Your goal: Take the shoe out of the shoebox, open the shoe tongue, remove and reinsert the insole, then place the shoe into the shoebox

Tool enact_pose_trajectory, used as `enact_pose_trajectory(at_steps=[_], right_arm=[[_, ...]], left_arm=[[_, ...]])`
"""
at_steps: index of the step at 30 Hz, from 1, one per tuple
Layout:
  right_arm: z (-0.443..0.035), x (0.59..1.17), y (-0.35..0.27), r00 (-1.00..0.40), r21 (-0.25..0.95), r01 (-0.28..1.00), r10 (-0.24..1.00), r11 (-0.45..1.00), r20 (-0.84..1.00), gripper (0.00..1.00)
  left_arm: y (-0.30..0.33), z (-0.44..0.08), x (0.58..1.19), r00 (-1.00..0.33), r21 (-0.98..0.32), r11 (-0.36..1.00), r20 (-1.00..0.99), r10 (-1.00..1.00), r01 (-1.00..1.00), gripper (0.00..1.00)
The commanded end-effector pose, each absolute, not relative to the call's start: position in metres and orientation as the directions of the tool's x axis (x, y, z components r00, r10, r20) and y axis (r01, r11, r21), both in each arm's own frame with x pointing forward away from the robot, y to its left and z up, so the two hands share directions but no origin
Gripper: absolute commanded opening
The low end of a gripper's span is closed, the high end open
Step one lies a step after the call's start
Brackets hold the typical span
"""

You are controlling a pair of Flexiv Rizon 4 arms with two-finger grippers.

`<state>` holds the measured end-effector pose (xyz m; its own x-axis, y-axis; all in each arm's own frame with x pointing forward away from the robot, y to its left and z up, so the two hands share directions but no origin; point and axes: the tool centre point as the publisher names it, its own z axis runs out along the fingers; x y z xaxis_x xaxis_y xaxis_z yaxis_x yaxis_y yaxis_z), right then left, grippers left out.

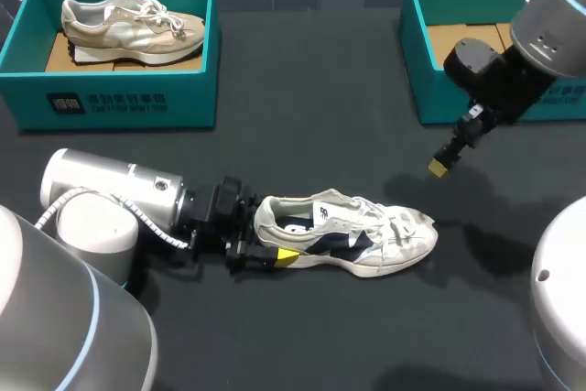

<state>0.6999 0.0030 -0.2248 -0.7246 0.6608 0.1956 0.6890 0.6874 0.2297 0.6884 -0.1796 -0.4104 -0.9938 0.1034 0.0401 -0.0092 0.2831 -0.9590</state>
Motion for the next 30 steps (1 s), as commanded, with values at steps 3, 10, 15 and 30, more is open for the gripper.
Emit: enact_pose_trajectory(at_steps=[3,10,15,30], right_arm=[[-0.22,0.697,0.01,-0.719,0.154,0.695,0.677,0.703,0.155,1.0],[-0.212,0.7,0.051,-0.621,0.028,0.781,0.771,0.624,0.14,1.0],[-0.205,0.703,0.087,-0.558,-0.09,0.82,0.824,0.566,0.101,1.0],[-0.22,0.685,0.147,-0.438,-0.233,0.866,0.896,0.443,0.076,1.0]], left_arm=[[-0.181,-0.414,0.685,-0.994,-0.959,0.285,0.04,0.104,-0.009,0.0],[-0.181,-0.414,0.685,-0.994,-0.959,0.285,0.04,0.104,-0.009,0.0],[-0.181,-0.414,0.685,-0.994,-0.959,0.285,0.04,0.104,-0.009,0.0],[-0.181,-0.414,0.685,-0.994,-0.959,0.285,0.04,0.104,-0.009,0.0]])
